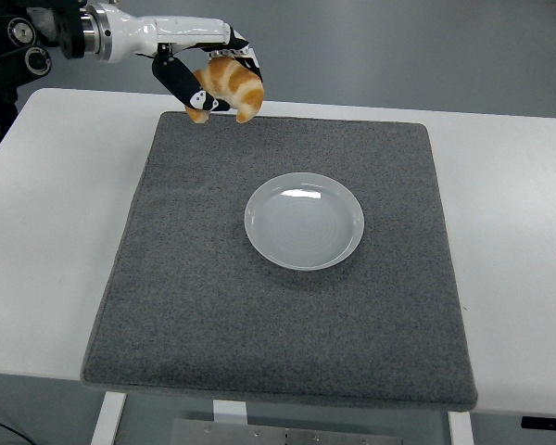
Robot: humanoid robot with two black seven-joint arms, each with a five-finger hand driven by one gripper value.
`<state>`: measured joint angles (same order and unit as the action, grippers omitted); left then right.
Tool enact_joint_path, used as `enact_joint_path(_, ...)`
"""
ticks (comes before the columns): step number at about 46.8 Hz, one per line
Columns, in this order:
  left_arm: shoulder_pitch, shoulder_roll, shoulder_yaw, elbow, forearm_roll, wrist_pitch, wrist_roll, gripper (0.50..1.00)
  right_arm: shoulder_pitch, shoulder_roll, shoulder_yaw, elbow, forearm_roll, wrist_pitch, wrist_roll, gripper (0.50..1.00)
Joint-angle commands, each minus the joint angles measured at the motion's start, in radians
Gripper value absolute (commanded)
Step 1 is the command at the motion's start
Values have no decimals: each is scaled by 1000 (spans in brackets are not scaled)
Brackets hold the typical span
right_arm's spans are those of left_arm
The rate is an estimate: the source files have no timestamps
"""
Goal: Place the bread on the plate
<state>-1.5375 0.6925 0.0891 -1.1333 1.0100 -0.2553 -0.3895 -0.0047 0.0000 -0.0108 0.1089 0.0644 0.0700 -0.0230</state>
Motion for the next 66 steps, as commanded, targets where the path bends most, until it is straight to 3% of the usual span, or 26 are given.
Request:
enact_joint_path(1,-1,-10,-18,-25,2,-4,-20,500,0,0,0,0,0,1,0,952)
enact_joint_path(6,-4,-27,-22,-34,12,-2,-48,500,0,0,0,0,0,-1,0,952)
enact_joint_path(17,19,-168,-18,12,22,21,-72,500,0,0,0,0,0,1,0,952)
enact_joint_path(26,92,-241,-11,58,114,33,-71,500,0,0,0,0,0,1,0,952)
enact_joint_path(52,221,-281,-5,144,254,37,-69,500,0,0,0,0,0,1,0,954)
enact_joint_path(66,255,-324,-3,191,272,73,-66,500,0,0,0,0,0,1,0,952)
